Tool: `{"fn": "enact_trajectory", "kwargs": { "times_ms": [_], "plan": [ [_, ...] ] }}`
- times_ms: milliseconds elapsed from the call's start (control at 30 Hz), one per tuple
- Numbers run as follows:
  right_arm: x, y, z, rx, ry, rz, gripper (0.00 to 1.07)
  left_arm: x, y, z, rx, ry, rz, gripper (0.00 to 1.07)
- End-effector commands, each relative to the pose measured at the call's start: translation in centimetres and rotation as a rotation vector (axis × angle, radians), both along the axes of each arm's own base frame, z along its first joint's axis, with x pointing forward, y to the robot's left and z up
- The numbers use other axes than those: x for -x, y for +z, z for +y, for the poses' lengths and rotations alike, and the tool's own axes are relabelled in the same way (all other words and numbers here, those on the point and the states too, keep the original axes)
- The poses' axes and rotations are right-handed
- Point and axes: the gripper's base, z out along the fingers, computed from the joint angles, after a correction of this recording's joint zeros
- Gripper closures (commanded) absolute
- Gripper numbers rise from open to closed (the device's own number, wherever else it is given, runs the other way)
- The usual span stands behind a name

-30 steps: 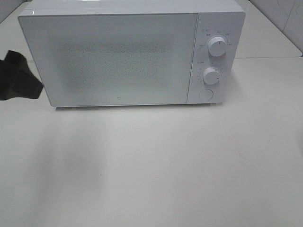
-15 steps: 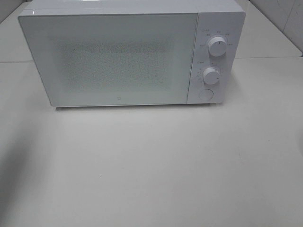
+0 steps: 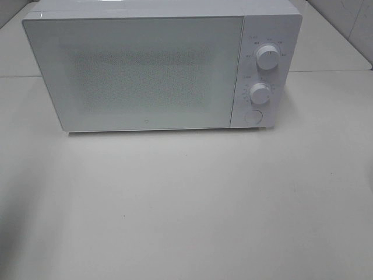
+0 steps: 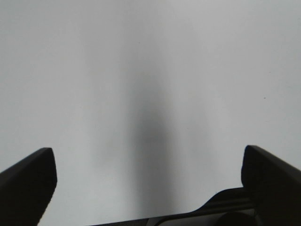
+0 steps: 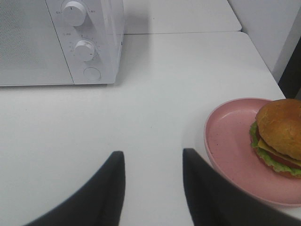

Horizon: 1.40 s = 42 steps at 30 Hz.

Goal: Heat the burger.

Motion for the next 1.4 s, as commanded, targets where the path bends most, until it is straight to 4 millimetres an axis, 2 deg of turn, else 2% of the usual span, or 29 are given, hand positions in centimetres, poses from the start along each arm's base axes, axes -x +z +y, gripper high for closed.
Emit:
{"fn": "enact_trajectory", "kwargs": {
  "times_ms": [33,67,100,167,300,433,533,600,833,1000,1400],
  "plan": [
    [0.3,-0.1,0.0,-0.005,-0.006,-0.027,0.65,2.7,0.3,-0.3,0.033,0.005,-0.088,0.06],
    [0.3,-0.1,0.0,-0.005,-0.006,-0.027,0.65,4.1,0.3,-0.4,0.023,0.005,-0.137,0.06],
    [0.3,-0.1,0.0,-0.005,-0.006,-0.027,0.65,4.1,0.3,-0.4,0.023,0.005,-0.137,0.06],
    [0.3,-0.1,0.0,-0.005,-0.006,-0.027,0.65,5.8,-0.4,-0.4,0.013,0.005,-0.184,0.06],
    [0.3,-0.1,0.0,-0.005,-0.006,-0.027,0.65,7.0,-1.3,-0.4,0.006,0.005,-0.209,0.06],
    [0.3,-0.1,0.0,-0.005,-0.006,-0.027,0.65,9.2,-2.1,0.0,-0.063,0.002,-0.218,0.06],
    [0.3,-0.1,0.0,-0.005,-0.006,-0.027,0.65,9.5,-2.2,0.0,-0.068,0.003,-0.231,0.06],
    [0.3,-0.1,0.0,-0.005,-0.006,-0.027,0.65,10.9,-1.7,-0.1,-0.068,0.005,-0.331,0.06],
    [0.3,-0.1,0.0,-0.005,-0.006,-0.027,0.65,12.7,-1.6,-0.2,-0.023,0.054,-0.441,0.06],
    [0.3,-0.1,0.0,-0.005,-0.006,-0.027,0.65,14.9,-1.6,-0.2,-0.026,0.068,-0.577,0.06],
    [0.3,-0.1,0.0,-0.005,-0.006,-0.025,0.65,14.8,-1.6,-0.2,-0.023,0.061,-0.570,0.06]
  ]
}}
